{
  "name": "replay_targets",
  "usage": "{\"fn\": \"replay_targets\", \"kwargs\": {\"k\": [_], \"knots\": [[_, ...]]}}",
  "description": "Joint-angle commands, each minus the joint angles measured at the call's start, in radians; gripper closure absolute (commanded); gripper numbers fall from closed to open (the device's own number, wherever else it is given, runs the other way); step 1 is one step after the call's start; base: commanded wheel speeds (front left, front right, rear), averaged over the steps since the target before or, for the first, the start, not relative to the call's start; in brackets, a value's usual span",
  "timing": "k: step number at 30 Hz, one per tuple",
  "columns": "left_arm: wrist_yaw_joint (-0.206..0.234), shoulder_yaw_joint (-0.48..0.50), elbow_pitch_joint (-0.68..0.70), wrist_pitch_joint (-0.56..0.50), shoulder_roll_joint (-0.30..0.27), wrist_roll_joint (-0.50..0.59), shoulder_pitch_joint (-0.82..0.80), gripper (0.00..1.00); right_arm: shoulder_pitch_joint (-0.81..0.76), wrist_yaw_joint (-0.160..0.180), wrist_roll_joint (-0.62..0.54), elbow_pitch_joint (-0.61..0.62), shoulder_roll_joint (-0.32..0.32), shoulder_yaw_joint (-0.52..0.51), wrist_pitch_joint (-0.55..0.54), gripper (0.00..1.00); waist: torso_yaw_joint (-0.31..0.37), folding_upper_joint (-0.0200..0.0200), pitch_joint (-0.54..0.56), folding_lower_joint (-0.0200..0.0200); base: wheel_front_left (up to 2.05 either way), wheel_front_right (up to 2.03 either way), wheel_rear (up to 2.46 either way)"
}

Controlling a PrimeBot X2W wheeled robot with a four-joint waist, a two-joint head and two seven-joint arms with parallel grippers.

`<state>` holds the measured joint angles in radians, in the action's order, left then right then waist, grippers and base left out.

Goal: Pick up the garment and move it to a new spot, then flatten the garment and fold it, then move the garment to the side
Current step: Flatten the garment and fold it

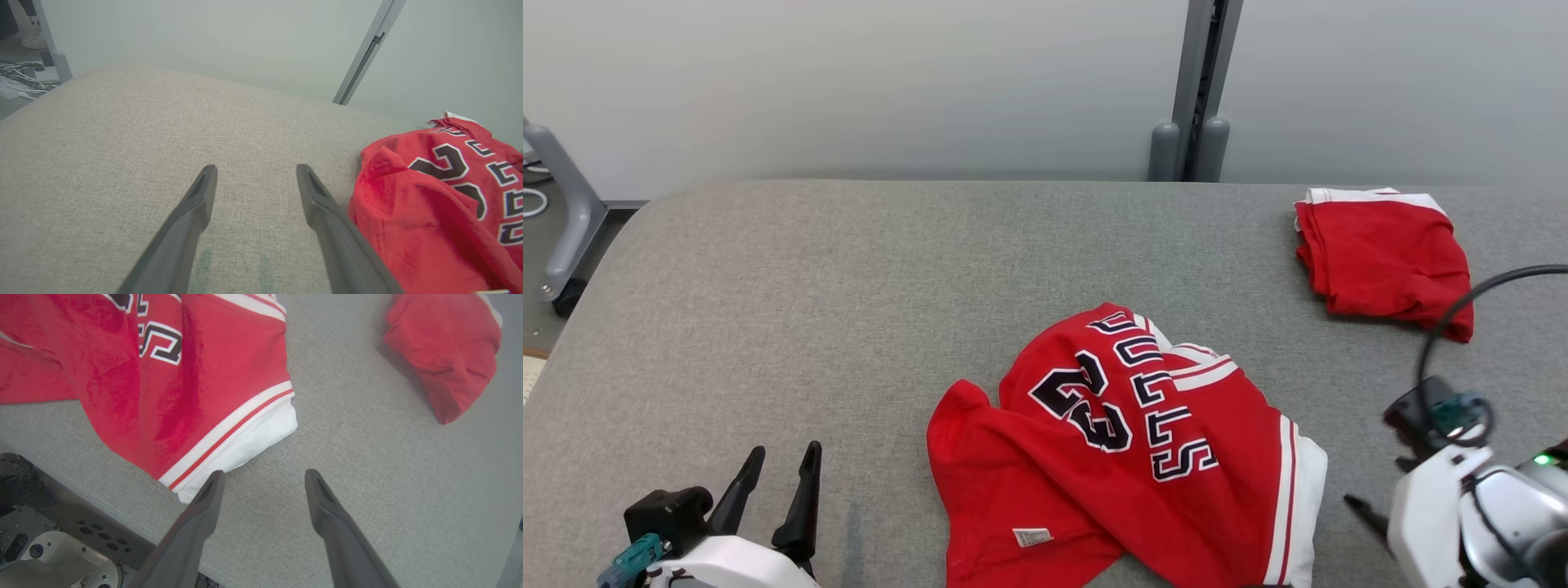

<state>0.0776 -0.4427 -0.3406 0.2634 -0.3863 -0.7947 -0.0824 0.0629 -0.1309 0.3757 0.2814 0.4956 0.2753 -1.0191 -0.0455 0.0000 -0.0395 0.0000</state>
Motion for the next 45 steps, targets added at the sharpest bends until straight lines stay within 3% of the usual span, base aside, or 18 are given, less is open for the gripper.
{"fn": "replay_targets", "kwargs": {"k": [1, 5, 10, 15, 16, 20, 27, 33, 40, 45], "knots": [[0.005, 0.001, 0.005, -0.004, -0.008, 0.0, 0.009, 0.0, -0.023, 0.0, -0.016, 0.028, -0.017, -0.052, 0.016, 0.0, 0.009, 0.0, 0.008, 0.0, 0.0, 0.0, 0.0], [0.011, -0.004, 0.023, -0.015, -0.019, 0.007, 0.002, 0.0, -0.05, 0.0, -0.058, 0.087, -0.065, -0.178, 0.076, 0.0, 0.025, 0.0, 0.014, 0.0, 0.0, 0.0, 0.0], [0.016, -0.014, 0.041, -0.028, -0.017, 0.011, -0.006, 0.0, -0.072, 0.0, -0.111, 0.099, -0.182, -0.284, 0.261, 0.0, 0.038, 0.0, 0.014, 0.0, 0.0, 0.0, 0.0], [0.022, -0.01, 0.052, -0.027, -0.016, 0.004, -0.006, 0.0, -0.098, 0.0, -0.156, 0.03, -0.302, -0.319, 0.494, 0.0, 0.051, 0.0, 0.015, 0.0, 0.0, 0.0, 0.0], [0.022, -0.01, 0.052, -0.027, -0.016, 0.004, -0.006, 0.0, -0.098, 0.0, -0.156, 0.03, -0.302, -0.319, 0.494, 0.0, 0.051, 0.0, 0.015, 0.0, 0.0, 0.0, 0.0], [0.027, -0.004, 0.06, -0.024, -0.018, 0.0, -0.009, 0.0, -0.093, 0.0, -0.179, -0.04, -0.38, -0.342, 0.685, 0.0, 0.06, 0.0, 0.012, 0.0, 0.0, 0.0, 0.0], [0.02, -0.017, 0.076, -0.032, -0.017, 0.006, -0.026, 0.0, -0.067, 0.0, -0.177, -0.183, -0.431, -0.346, 0.948, 0.0, 0.067, 0.0, 0.003, 0.0, 0.0, 0.0, 0.0], [-0.002, -0.039, 0.087, -0.048, -0.006, -0.002, -0.035, 0.0, -0.049, 0.0, -0.159, -0.314, -0.441, -0.311, 1.026, 0.0, 0.063, 0.0, 0.004, 0.0, 0.0, 0.0, 0.0], [-0.042, -0.089, 0.092, -0.093, 0.009, 0.016, -0.095, 0.0, -0.014, 0.0, -0.157, -0.377, -0.442, -0.288, 1.046, 0.0, 0.057, 0.0, 0.0, 0.0, 0.0, 0.0, 0.0], [-0.095, -0.123, 0.07, -0.201, 0.021, -0.032, -0.147, 0.0, 0.0, 0.0, -0.161, -0.394, -0.442, -0.281, 1.046, 0.0, 0.064, 0.0, -0.001, 0.0, 0.0, 0.0, 0.0]]}}
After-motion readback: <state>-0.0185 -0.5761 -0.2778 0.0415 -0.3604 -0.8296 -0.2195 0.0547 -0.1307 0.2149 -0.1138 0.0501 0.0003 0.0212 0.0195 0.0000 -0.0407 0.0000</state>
